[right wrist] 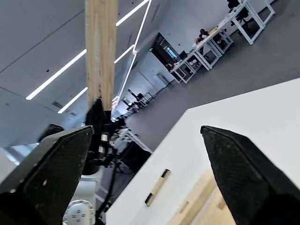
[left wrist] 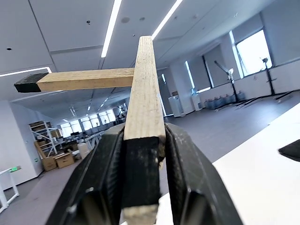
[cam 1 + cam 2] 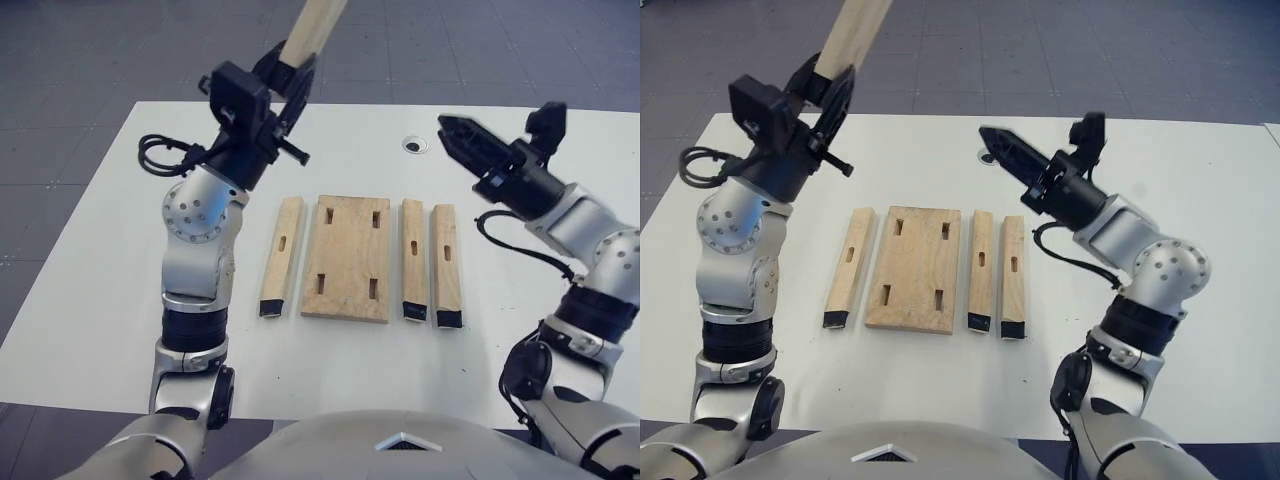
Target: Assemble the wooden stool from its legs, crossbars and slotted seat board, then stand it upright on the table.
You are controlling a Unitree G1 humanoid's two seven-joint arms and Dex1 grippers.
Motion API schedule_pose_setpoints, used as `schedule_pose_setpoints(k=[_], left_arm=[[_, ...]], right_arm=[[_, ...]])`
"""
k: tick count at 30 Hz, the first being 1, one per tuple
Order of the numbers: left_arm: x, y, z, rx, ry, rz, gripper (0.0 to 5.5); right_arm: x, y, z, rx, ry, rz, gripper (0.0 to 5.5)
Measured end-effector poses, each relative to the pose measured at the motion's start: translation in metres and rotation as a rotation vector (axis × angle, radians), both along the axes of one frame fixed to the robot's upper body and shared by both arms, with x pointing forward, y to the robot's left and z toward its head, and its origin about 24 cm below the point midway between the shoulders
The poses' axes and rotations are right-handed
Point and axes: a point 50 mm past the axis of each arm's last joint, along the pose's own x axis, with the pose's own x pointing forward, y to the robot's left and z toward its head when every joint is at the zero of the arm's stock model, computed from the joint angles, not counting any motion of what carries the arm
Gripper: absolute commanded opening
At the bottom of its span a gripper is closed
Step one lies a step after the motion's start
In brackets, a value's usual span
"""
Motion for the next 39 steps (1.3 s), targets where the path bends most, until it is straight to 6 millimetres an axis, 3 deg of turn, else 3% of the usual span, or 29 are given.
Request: schedule_pose_setpoints(k=[4, 7, 16, 25, 33, 39], left_arm=[[-0.002, -0.024, -0.002, -0.032, 0.020, -0.128, 1.06], [-0.006, -0.035, -0.002, -0.025, 0.027, -0.183, 1.06], [-0.014, -0.042, -0.007, 0.110, -0.021, -0.186, 1.06], [-0.014, -0.040, -0.015, 0.216, -0.074, -0.134, 1.06], [-0.012, -0.040, -0.017, 0.142, -0.010, -0.184, 1.06], [-0.012, -0.039, -0.020, 0.162, -0.007, -0.168, 1.06]], right_arm=[[0.010, 0.015, 0.014, 0.144, 0.015, 0.116, 5.01], [0.018, 0.024, 0.025, 0.224, 0.028, 0.149, 5.48], [0.034, 0.042, 0.036, 0.213, 0.060, 0.136, 5.50], [0.043, 0.045, 0.035, 0.199, 0.093, 0.085, 3.71], [0.042, 0.043, 0.035, 0.152, 0.068, 0.112, 2.15], [0.044, 0.043, 0.031, 0.150, 0.086, 0.115, 2.03]])
